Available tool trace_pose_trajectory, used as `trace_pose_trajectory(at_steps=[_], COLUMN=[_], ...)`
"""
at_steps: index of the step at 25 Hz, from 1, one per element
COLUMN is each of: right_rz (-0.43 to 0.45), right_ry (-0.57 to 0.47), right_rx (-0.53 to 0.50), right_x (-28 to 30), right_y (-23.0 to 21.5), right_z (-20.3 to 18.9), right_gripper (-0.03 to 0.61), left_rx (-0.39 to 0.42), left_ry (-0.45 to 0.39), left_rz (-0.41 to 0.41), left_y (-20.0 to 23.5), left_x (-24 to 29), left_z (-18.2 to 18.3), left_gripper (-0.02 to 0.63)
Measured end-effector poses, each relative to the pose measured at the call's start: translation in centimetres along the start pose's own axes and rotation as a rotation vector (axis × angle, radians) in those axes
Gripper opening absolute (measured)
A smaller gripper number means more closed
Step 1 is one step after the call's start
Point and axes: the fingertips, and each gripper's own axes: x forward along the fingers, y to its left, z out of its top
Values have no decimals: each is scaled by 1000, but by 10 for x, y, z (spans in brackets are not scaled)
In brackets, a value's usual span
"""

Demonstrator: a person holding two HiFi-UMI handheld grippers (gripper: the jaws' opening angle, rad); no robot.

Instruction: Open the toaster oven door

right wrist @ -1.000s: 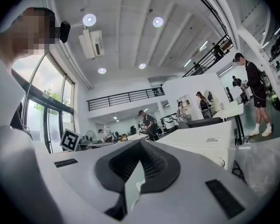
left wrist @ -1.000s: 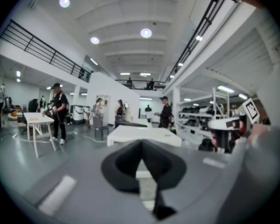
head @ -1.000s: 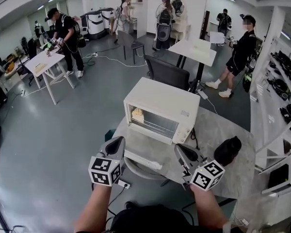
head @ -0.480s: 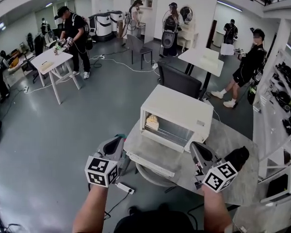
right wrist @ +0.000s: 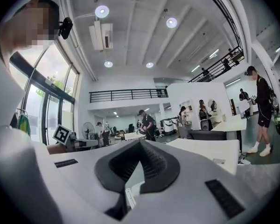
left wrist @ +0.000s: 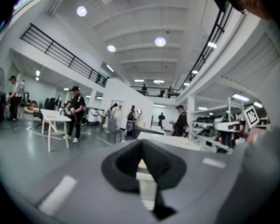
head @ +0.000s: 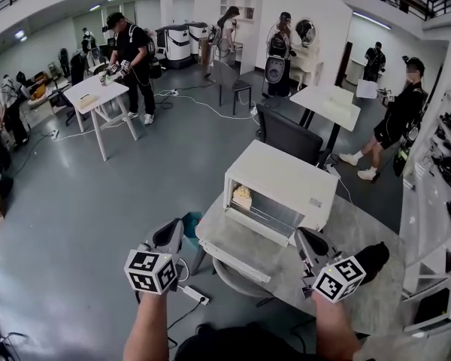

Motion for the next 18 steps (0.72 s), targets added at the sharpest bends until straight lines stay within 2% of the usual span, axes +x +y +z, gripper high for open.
trace_pose_trajectory(at_steps=[4,10,18], right_rz=[-6,36,54], right_ry=[7,-8,-24], right_rx=[-32,-34,-6], right_x=[-4,1,-3], right_y=[-7,3,-1], right_z=[-2,1,2], right_gripper=[-9,-9,-9], left_rx=[10,71,74], left_ry=[50,47,25], left_rz=[29,-1,1], left_y=[-6,-30,-37], left_x=[8,10,10], left_z=[-18,-8,-2], left_gripper=[5,5,5])
